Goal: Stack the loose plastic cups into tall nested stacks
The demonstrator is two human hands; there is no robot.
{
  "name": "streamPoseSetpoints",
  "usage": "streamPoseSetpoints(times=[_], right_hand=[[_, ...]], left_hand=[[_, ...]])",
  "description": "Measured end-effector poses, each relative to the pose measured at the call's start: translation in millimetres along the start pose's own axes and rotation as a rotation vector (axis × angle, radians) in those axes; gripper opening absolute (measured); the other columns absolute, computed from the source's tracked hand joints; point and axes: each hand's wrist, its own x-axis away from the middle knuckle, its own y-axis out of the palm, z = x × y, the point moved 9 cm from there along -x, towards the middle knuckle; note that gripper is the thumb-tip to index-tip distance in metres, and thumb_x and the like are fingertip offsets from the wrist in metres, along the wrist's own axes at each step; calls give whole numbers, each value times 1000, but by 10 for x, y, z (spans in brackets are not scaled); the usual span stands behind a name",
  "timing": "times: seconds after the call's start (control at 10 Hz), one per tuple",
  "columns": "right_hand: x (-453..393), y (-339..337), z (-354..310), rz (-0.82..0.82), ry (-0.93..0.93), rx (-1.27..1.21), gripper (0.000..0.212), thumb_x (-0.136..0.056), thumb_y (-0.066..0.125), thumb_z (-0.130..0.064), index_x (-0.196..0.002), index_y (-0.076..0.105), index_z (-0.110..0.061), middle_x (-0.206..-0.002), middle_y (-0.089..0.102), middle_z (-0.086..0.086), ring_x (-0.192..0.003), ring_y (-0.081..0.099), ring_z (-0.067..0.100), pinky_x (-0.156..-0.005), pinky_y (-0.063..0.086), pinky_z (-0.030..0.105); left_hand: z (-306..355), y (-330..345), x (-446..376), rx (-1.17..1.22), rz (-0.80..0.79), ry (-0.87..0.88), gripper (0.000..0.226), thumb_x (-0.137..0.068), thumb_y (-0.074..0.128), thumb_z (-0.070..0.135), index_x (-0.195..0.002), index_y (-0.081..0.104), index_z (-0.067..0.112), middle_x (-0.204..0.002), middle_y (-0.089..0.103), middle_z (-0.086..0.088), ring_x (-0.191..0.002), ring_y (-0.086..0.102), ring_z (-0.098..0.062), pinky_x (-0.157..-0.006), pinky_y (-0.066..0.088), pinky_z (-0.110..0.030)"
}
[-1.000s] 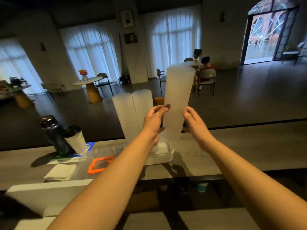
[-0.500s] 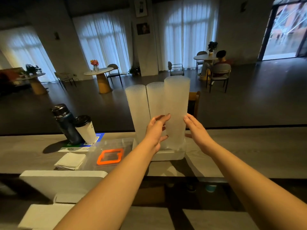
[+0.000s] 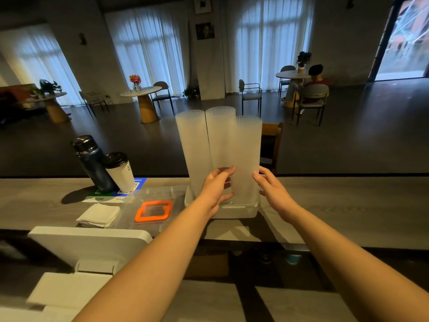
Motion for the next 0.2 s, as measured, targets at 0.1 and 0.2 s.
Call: streamPoseSetpoints(times=[0.1, 0.2], right_hand=[[26, -50, 77, 26, 33, 0, 60, -96, 49, -57, -148, 39, -29, -137, 54, -3, -127, 52, 17, -108, 42, 41], [123, -114, 77, 97, 44, -1, 61, -96, 51, -55, -150, 37, -28, -137, 52, -3, -128, 49, 18, -105, 41, 37]], left_hand=[[-22, -66, 53, -28, 18, -5, 42, -89, 71, 36, -128, 58, 26, -128, 60, -1, -120, 55, -22, -105, 48, -45], [-45, -143, 128, -49, 39, 11, 56, -90, 70, 33, -141, 50, 23, -135, 56, -5, -124, 53, -26, -105, 48, -44]])
